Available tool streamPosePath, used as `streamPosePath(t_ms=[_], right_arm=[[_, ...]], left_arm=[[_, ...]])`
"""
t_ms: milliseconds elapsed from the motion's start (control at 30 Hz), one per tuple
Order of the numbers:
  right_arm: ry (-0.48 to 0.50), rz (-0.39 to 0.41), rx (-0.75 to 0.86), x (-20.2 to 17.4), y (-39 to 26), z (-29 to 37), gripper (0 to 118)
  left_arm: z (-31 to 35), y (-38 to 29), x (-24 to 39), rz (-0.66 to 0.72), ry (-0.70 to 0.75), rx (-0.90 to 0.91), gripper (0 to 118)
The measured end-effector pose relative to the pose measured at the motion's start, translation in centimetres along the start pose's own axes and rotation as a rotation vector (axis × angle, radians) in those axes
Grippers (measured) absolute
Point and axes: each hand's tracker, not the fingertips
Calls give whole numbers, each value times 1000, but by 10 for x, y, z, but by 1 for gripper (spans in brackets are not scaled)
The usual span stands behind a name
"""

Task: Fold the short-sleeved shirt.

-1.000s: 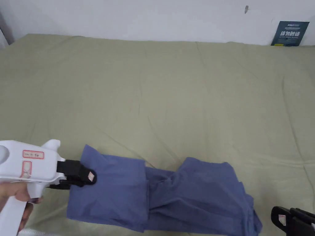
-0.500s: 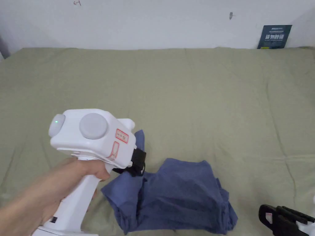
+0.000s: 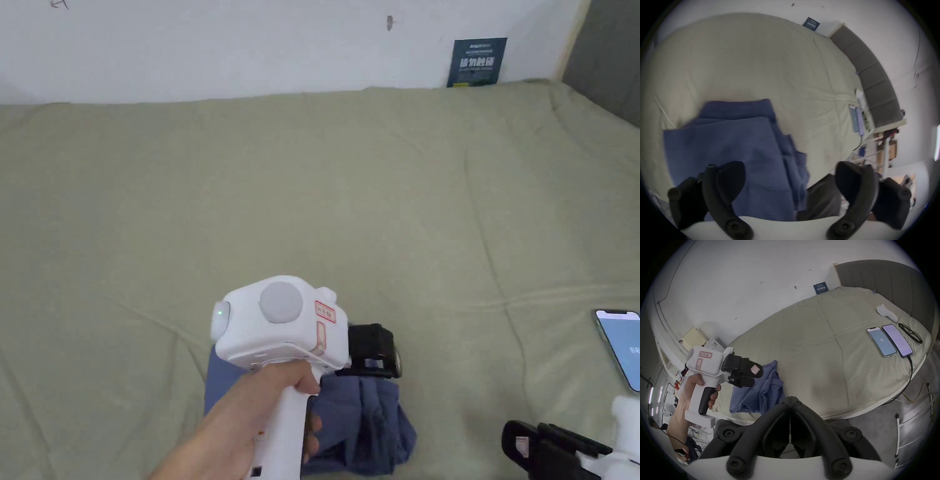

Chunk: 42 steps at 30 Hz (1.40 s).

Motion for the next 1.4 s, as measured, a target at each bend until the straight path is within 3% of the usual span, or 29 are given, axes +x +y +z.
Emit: streamPosePath(t_ms=[100,133,167,200,233,300,400,500,567,700,767,867,1000,1100,1200,1300,1400], right_arm=[[-4,-5,2,2,2,0,1],[-4,-8,1,1,2,-1,1],[0,-10,0,1,3,-3,1],[7,-10,-4,0,3,-5,1],[14,-8,-7,-2,3,-7,1],[25,0,-17,-6,2,-12,1],[35,22,-37,-13,0,-19,1],[32,42,-53,-18,-2,-22,1],[20,53,-60,-18,-3,-21,1],[-6,67,-63,-17,0,-15,1],[-17,66,-61,-15,3,-13,1],[-40,102,-86,-19,13,-25,1],[-5,144,-109,-37,31,-53,1],[101,187,-172,-59,42,-97,1],[252,158,-252,-76,48,-151,1],[530,-21,-369,-73,50,-208,1],[750,-202,-498,-58,37,-252,1]], left_arm=[[59,-5,3,-5,-19,56,108],[76,-7,-4,12,-71,91,100],[92,-11,-14,30,-89,128,80],[95,-21,-36,42,-101,158,36],[107,-25,-49,61,-85,195,0],[120,-30,-74,104,46,324,0],[107,-32,-91,153,117,257,0],[67,-31,-66,69,81,276,0],[30,-38,-32,34,16,196,0],[-20,-52,30,-123,103,183,0],[-26,-54,46,-164,51,194,0],[-21,-43,41,-145,-151,176,0],[26,-33,-3,-134,-153,278,0],[78,-32,-65,-43,-162,358,0],[117,-39,-126,35,-51,400,0],[132,-48,-163,83,17,401,0],[126,-46,-189,137,-35,363,0]])
